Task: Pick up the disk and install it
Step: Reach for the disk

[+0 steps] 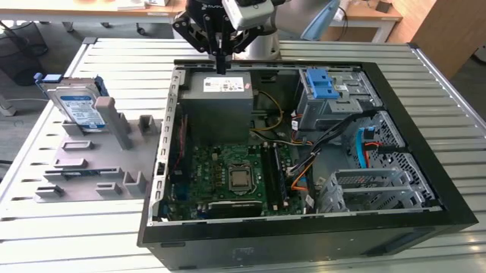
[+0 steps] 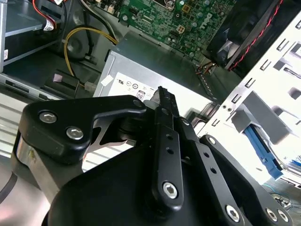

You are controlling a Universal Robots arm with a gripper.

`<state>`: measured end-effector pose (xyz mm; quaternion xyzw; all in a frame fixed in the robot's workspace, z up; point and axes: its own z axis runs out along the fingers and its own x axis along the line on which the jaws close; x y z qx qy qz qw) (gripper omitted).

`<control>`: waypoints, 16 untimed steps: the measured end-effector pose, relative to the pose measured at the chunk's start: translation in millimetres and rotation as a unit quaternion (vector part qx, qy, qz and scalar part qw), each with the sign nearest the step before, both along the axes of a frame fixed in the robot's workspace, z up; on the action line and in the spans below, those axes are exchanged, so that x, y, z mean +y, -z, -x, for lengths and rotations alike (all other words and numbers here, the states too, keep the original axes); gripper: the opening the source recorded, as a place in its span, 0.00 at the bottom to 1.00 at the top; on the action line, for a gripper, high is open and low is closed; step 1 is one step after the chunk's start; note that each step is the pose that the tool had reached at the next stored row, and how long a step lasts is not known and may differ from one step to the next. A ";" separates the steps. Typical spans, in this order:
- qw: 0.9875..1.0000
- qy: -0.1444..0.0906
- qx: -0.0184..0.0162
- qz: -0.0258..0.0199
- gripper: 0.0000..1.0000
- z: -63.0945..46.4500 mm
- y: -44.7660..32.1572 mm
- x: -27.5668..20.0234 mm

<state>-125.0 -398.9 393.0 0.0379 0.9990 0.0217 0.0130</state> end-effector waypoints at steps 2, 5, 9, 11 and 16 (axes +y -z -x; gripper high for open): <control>1.000 0.000 0.000 0.000 0.11 0.6 0.1 0.0; 1.000 0.000 0.000 0.000 0.11 1.7 0.2 0.0; 1.000 0.000 0.000 0.000 0.11 4.5 0.4 0.2; 1.000 0.000 0.000 0.000 0.11 6.4 0.5 0.4; 1.000 0.000 0.000 0.000 0.11 11.7 0.9 1.1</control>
